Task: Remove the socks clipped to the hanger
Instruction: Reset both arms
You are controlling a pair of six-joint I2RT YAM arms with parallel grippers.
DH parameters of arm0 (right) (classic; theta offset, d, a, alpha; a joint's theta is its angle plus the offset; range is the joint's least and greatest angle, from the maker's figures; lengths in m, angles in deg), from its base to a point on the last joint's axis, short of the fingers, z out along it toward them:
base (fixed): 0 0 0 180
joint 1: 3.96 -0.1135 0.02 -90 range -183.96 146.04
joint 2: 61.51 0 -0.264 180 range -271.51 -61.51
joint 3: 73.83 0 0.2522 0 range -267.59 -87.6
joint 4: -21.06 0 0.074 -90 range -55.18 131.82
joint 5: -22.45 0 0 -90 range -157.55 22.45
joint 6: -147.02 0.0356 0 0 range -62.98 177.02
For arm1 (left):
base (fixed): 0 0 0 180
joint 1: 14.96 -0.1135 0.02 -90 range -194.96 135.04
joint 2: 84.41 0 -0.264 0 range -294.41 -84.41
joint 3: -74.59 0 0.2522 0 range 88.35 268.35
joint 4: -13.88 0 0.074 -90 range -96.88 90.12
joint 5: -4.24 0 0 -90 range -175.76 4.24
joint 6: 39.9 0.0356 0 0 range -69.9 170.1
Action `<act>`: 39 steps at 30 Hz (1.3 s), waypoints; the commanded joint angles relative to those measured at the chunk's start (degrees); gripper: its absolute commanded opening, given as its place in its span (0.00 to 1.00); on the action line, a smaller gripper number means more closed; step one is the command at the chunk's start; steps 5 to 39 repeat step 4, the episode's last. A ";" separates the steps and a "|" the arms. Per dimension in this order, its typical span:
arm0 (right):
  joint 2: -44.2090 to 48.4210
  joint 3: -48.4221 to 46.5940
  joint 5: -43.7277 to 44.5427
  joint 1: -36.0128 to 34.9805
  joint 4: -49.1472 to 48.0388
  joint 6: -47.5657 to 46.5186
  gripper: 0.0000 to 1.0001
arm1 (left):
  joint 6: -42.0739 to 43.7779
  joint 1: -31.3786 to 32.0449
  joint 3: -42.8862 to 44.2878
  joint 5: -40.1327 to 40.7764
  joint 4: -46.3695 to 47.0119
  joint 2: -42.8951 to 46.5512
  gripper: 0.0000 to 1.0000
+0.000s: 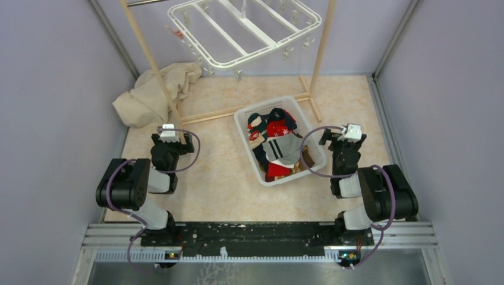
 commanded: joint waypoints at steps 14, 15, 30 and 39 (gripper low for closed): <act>-0.08 -0.15 -1.29 0.49 4.55 -1.66 0.99 | 0.11 -0.11 -0.31 -0.70 2.83 0.06 0.99; -0.08 -0.15 -1.29 0.49 4.55 -1.66 0.99 | 0.11 -0.11 -0.31 -0.70 2.83 0.06 0.99; -0.08 -0.15 -1.29 0.49 4.55 -1.66 0.99 | 0.11 -0.11 -0.31 -0.70 2.83 0.06 0.99; -0.08 -0.15 -1.29 0.49 4.55 -1.66 0.99 | 0.11 -0.11 -0.31 -0.70 2.83 0.06 0.99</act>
